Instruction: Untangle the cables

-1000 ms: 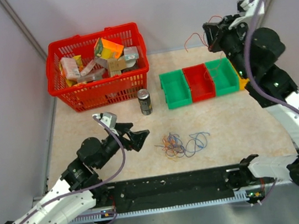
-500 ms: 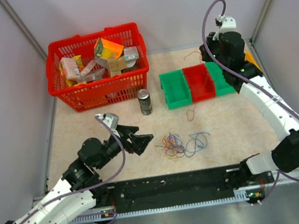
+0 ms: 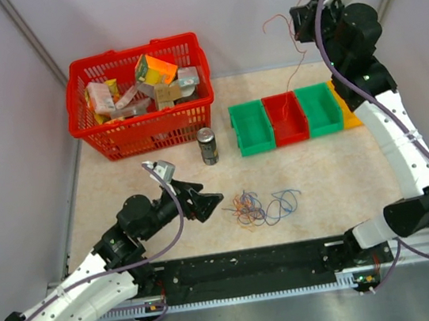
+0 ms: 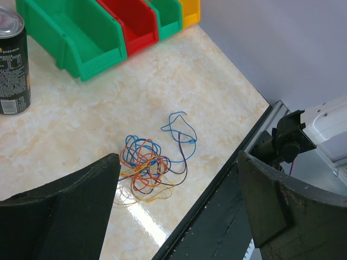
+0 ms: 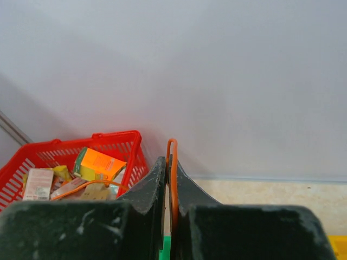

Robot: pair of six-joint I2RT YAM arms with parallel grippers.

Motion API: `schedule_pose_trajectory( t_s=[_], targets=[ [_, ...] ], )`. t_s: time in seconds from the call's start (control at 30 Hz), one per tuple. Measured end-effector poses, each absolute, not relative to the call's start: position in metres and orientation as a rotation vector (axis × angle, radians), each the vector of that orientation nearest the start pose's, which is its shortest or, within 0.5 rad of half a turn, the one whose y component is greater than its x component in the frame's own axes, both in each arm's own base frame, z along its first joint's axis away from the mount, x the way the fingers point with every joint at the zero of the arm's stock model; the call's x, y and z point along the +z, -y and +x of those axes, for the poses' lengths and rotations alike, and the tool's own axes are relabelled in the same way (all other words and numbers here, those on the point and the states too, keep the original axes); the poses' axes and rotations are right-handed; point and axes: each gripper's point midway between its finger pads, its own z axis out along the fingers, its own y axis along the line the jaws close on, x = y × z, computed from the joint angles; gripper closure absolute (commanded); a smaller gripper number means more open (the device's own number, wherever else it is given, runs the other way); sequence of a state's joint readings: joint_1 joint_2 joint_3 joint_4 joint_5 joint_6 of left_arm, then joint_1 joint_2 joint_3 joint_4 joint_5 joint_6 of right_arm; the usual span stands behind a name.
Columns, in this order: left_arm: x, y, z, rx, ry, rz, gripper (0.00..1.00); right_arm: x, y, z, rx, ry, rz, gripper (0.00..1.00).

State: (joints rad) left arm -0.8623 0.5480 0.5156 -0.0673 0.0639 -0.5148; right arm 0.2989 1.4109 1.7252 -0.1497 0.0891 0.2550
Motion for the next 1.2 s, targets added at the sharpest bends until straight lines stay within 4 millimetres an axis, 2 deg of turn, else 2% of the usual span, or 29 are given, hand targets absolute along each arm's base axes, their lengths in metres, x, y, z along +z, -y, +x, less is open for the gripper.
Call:
schedule_pose_trajectory(
  t_s=[0.1, 0.17, 0.27, 0.43, 0.57, 0.67, 0.8, 0.93, 1.1, 1.2],
  targets=[
    [0.241, 0.237, 0.161, -1.077, -1.76, 0.355, 0.07, 0.503, -0.13, 0.441, 0.378, -1.426, 0.03, 1.0],
    [0.241, 0.236, 0.161, -1.076, -1.762, 0.354, 0.07, 0.487, -0.132, 0.452, 0.361, -1.462, 0.023, 1.0],
    [0.24, 0.236, 0.16, -1.076, -1.766, 0.353, 0.07, 0.451, -0.135, 0.467, 0.335, -1.534, 0.012, 1.0],
    [0.24, 0.236, 0.16, -1.077, -1.768, 0.352, 0.07, 0.368, -0.135, 0.473, 0.301, -1.68, 0.017, 1.0],
    [0.239, 0.237, 0.16, -1.081, -1.774, 0.348, 0.07, 0.295, -0.127, 0.457, 0.27, -1.816, 0.048, 1.0],
    [0.236, 0.239, 0.161, -1.087, -1.791, 0.341, 0.07, 0.257, -0.118, 0.442, 0.233, -1.886, 0.077, 1.0],
    [0.229, 0.243, 0.16, -1.1, -1.825, 0.341, 0.07, 0.231, -0.107, 0.434, 0.173, -1.938, 0.106, 1.0],
    [0.222, 0.247, 0.159, -1.113, -1.861, 0.336, 0.07, 0.219, -0.103, 0.437, 0.132, -1.977, 0.119, 1.0],
    [0.216, 0.25, 0.158, -1.129, -1.898, 0.33, 0.07, 0.191, -0.108, 0.464, 0.088, -2.056, 0.119, 1.0],
    [0.212, 0.252, 0.158, -1.134, -1.918, 0.324, 0.07, 0.165, -0.112, 0.479, 0.065, -2.115, 0.119, 1.0]
  ],
)
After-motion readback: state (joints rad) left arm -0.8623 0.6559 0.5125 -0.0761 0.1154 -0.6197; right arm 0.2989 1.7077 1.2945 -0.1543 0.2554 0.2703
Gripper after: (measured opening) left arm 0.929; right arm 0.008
